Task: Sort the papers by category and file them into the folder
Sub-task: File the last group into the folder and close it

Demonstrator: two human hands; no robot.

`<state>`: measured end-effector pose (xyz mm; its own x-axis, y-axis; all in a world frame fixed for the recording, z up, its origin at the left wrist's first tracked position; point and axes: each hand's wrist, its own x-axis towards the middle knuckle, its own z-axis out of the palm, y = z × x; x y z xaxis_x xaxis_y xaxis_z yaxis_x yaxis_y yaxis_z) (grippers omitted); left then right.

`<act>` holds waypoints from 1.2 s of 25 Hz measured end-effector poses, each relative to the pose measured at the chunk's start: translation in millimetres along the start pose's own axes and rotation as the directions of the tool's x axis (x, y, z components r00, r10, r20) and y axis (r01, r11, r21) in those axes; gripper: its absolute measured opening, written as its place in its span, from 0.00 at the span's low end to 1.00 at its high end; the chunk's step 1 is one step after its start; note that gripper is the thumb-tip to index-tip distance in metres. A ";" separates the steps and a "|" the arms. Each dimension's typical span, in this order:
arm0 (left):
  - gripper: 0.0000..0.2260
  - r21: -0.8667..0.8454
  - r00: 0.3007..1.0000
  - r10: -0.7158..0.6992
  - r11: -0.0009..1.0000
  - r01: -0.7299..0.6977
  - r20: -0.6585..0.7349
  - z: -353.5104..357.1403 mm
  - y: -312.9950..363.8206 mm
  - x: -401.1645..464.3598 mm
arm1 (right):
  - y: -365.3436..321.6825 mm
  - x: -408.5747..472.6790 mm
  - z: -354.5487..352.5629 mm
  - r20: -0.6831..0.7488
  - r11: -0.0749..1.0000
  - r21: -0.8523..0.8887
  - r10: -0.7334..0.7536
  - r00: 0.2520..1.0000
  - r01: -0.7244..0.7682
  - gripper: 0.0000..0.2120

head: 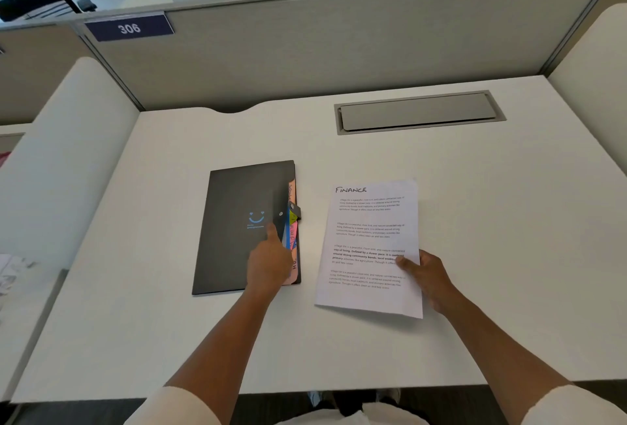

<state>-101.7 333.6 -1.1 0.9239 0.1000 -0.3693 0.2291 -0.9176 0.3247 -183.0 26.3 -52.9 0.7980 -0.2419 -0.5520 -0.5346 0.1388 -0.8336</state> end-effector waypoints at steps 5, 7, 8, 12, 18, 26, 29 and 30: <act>0.36 0.151 0.994 0.109 0.983 -0.107 -0.004 -13.2 2.6 -12.6 | -2.9 5.6 -1.2 -0.003 1.000 0.017 0.012 1.000 -0.012 0.10; 0.35 0.203 0.988 0.147 0.970 -0.135 -0.043 -15.5 -0.4 -16.8 | -4.2 7.7 -0.6 0.011 1.000 0.019 0.010 1.000 -0.010 0.10; 0.32 0.212 0.987 0.147 0.969 -0.130 -0.067 -17.4 -0.9 -19.0 | -4.7 8.3 -0.1 0.019 1.000 0.022 0.009 1.000 -0.009 0.09; 0.17 0.176 0.983 0.090 0.982 -0.062 -0.158 -27.0 1.8 -27.8 | -6.4 10.0 1.3 0.048 1.000 0.024 0.006 0.999 -0.007 0.09; 0.27 0.225 0.942 0.120 0.973 -0.050 -0.314 -19.3 -0.7 -36.9 | -8.0 12.3 0.9 0.061 1.000 0.003 0.010 0.998 -0.011 0.09; 0.32 0.320 0.942 0.135 0.947 -0.031 -0.308 -7.0 -4.6 -44.2 | -7.1 9.4 -7.0 0.080 1.000 0.005 0.012 0.997 -0.012 0.10; 0.30 0.259 0.940 0.130 0.965 -0.047 -0.314 -10.8 -2.7 -48.1 | -6.5 8.1 -10.6 0.078 1.000 0.012 0.018 0.997 -0.019 0.11; 0.30 0.248 0.938 0.139 0.967 -0.060 -0.316 -11.9 -3.6 -48.3 | -6.7 7.2 -11.1 0.074 1.000 0.015 0.018 0.997 -0.019 0.11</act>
<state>-143.5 336.7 25.9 0.9958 0.0874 -0.0261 0.0899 -0.9886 0.1203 -176.7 13.0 -51.1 0.8068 -0.1676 -0.5666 -0.5454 0.1577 -0.8232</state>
